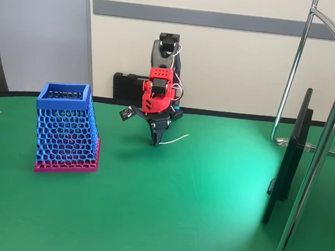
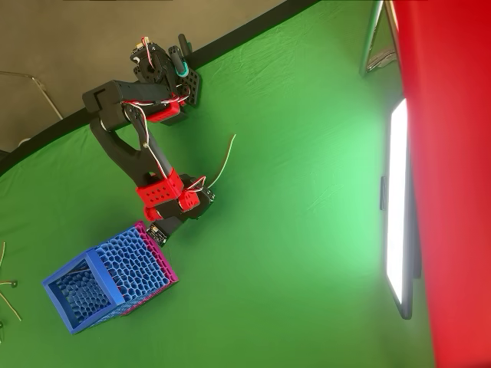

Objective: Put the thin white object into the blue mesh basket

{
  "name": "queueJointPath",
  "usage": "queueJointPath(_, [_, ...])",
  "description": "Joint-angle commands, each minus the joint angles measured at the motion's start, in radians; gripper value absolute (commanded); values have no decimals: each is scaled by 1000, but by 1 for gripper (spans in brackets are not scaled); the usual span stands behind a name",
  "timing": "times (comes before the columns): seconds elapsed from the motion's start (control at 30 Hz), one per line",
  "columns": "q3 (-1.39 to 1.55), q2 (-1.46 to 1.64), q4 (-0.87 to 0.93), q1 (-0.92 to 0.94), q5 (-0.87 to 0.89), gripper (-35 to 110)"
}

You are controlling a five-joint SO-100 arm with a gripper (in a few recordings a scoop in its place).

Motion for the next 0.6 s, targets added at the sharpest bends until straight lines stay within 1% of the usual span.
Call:
queueJointPath(0.0, [-25,3,6,12,-8,11])
queueJointPath(0.57, [-61,6,6,37,-35,1])
